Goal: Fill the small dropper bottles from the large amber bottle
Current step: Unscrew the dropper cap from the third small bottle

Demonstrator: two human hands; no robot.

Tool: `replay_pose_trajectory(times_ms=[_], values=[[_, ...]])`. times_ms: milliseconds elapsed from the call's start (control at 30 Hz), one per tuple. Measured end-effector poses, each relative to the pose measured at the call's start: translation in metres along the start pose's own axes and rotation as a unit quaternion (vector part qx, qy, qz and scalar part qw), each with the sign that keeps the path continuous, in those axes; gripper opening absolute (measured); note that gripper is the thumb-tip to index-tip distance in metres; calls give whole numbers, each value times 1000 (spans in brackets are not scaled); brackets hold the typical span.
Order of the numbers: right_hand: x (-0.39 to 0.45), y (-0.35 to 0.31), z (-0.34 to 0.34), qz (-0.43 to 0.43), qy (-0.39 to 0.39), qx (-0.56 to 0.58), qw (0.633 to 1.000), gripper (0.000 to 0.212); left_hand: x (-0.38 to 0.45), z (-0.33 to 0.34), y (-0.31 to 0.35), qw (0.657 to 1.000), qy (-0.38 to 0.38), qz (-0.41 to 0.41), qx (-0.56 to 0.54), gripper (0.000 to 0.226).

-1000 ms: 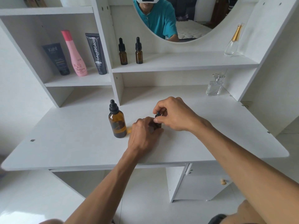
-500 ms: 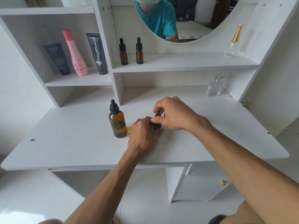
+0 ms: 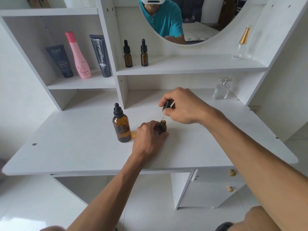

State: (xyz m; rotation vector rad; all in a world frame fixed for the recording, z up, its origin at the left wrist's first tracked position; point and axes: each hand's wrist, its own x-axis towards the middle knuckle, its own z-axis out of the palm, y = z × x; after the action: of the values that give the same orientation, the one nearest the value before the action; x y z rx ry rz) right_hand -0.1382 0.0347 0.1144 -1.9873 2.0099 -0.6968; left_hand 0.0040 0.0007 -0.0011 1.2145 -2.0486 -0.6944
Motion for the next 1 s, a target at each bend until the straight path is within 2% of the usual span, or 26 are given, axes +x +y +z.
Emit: replay_pose_trajectory(times_ms=[167,233,567,1000], values=[[6,12,-10,40,148,65,986,5,-1,-2,3,1000,4,1,-7,17],[8,22,-2,57,184,55,980,8,-1,-2,3,1000,3,2,-6,19],[4,69,79,128,172,46,976,17,-1,-2,2,1000,1,6,-6,22],[5,79,98,138,205,73,966,24,-1,-1,1,1000,3,8,-8,23]])
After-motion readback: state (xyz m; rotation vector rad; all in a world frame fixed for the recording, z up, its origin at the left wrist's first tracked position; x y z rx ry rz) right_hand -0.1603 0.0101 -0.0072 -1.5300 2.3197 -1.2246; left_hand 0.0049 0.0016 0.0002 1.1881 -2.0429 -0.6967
